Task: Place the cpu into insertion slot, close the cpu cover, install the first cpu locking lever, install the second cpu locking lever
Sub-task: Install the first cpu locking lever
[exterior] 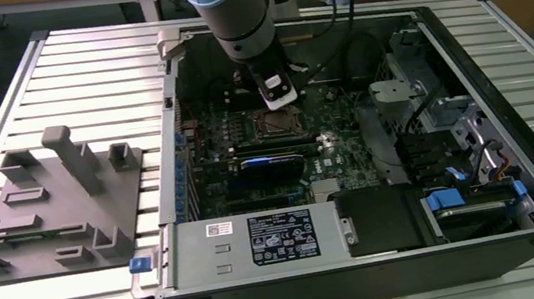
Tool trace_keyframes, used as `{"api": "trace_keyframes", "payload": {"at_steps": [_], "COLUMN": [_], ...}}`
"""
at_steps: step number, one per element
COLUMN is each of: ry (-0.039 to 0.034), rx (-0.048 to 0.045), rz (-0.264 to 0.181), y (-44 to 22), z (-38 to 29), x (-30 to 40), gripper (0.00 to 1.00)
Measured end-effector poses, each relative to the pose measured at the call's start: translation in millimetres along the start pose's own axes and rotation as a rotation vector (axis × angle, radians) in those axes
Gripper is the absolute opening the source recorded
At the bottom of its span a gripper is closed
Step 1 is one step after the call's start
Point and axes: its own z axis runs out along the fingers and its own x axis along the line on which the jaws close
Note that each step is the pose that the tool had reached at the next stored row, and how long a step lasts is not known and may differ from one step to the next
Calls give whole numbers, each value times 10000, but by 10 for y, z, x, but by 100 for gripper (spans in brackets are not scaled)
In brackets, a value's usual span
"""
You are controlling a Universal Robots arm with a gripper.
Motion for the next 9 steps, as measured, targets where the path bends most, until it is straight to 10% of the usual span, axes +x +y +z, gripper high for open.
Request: {"api": "trace_keyframes", "payload": {"at_steps": [9], "ry": [-20], "rx": [3], "rz": [63], "y": [6], "z": [24], "x": [33], "gripper": [10]}}
